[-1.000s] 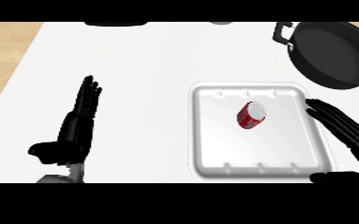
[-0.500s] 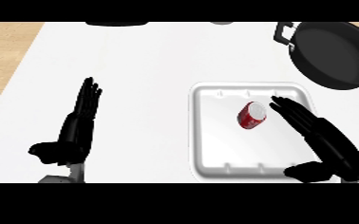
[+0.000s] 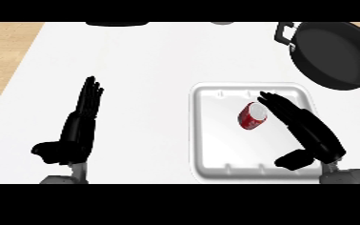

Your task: Pick the can from the tray and place it in the pot

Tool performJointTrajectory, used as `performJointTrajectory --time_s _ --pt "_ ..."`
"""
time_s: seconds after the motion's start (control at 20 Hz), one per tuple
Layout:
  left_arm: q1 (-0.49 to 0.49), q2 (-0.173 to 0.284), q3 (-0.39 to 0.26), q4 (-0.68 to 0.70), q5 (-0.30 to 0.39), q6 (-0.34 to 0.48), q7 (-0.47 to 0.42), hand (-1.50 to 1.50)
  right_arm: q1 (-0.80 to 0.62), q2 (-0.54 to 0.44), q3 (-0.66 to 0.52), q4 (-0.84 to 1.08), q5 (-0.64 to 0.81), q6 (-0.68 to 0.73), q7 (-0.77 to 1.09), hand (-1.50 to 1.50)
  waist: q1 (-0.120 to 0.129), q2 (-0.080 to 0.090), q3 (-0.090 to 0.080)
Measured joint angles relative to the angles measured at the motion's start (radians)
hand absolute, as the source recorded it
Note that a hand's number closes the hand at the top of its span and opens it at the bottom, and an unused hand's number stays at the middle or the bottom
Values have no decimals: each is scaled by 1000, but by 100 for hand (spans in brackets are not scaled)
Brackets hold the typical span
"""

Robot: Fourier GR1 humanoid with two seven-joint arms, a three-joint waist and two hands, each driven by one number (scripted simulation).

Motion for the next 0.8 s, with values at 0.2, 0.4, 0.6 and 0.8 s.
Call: performJointTrajectory --time_s 0.2,0.4,0.6,0.8 --pt "-3 -9 23 3 -13 -21 5 0 -26 34 -18 53 40 -15 -21 -150 0 0 0" --pt "-4 -39 16 -7 -42 -13 18 0 -46 95 1 89 102 -43 -1 -150 0 0 0" --pt "-2 -59 24 -4 -68 -13 22 0 -73 119 -27 161 120 -60 -41 -150 0 0 0" --pt "7 -62 36 -13 -67 -35 20 0 -110 138 -39 221 151 -107 -81 150 0 -1 -1"
